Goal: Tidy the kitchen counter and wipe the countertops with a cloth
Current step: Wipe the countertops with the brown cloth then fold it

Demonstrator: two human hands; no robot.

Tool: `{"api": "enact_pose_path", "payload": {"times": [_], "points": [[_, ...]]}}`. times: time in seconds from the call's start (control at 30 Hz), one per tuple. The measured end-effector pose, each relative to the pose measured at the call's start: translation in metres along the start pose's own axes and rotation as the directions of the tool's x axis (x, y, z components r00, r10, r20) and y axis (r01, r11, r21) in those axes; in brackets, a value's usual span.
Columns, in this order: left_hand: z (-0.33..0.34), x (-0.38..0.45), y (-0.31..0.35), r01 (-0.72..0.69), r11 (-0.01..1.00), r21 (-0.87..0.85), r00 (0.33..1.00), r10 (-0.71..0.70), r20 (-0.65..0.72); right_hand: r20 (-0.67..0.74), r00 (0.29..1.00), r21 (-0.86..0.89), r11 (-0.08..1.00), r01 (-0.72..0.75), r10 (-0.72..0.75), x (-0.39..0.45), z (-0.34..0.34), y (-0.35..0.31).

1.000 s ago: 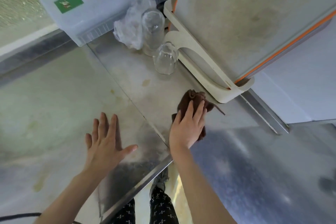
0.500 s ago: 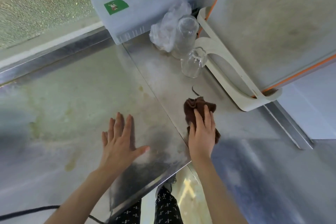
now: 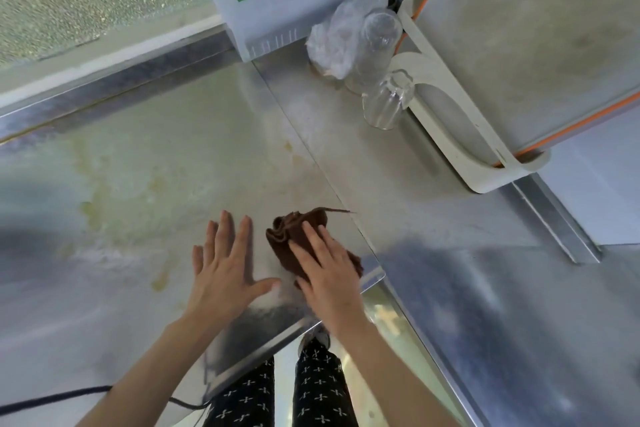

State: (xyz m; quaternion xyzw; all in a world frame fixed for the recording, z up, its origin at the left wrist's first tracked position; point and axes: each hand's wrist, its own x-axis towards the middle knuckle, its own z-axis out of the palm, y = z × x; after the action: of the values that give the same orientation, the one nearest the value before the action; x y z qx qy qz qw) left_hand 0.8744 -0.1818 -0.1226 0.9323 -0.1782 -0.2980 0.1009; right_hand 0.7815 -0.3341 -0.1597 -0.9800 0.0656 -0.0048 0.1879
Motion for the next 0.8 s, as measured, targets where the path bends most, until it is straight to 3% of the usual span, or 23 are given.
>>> {"api": "enact_pose_path", "payload": {"times": [0.07, 0.13, 0.23, 0.3, 0.4, 0.5, 0.6, 0.7, 0.8], "points": [[-0.002, 0.005, -0.011, 0.005, 1.000, 0.001, 1.000, -0.005, -0.026, -0.015, 1.000, -0.053, 0.998, -0.027, 0.026, 0.010, -0.007, 0.029], [-0.006, 0.012, -0.021, 0.038, 0.999, -0.016, 0.997, -0.039, -0.073, -0.081, 0.979, 0.001, 0.982, -0.190, 0.189, 0.025, -0.016, 0.048], [-0.013, 0.023, -0.033, 0.096, 0.994, -0.043, 0.990, -0.100, -0.095, -0.154, 0.877, 0.119, 0.890, -0.440, 0.454, 0.050, -0.019, 0.046], [-0.015, 0.026, -0.036, 0.119, 0.992, -0.042, 0.991, -0.121, -0.060, -0.186, 0.819, 0.174, 0.839, -0.516, 0.543, 0.063, -0.015, 0.031], [-0.015, 0.028, -0.036, 0.116, 0.993, -0.036, 0.992, -0.118, -0.053, -0.151, 0.890, 0.153, 0.899, -0.409, 0.431, 0.071, 0.000, -0.003], [-0.015, 0.029, -0.037, 0.115, 0.993, -0.039, 0.993, -0.116, -0.023, -0.022, 0.996, 0.063, 0.994, -0.084, 0.086, 0.068, 0.012, -0.025], [-0.015, 0.030, -0.038, 0.107, 0.994, -0.036, 0.994, -0.107, 0.001, 0.136, 0.974, -0.004, 0.984, 0.181, -0.178, 0.078, 0.006, -0.008], [-0.015, 0.032, -0.040, 0.106, 0.994, 0.000, 0.994, -0.106, 0.033, 0.157, 0.972, -0.051, 0.981, 0.185, -0.175, 0.105, -0.009, 0.020], [-0.015, 0.033, -0.039, 0.107, 0.994, 0.008, 0.993, -0.108, 0.039, 0.056, 0.998, -0.015, 1.000, -0.012, 0.013, 0.148, -0.019, 0.040]]}}
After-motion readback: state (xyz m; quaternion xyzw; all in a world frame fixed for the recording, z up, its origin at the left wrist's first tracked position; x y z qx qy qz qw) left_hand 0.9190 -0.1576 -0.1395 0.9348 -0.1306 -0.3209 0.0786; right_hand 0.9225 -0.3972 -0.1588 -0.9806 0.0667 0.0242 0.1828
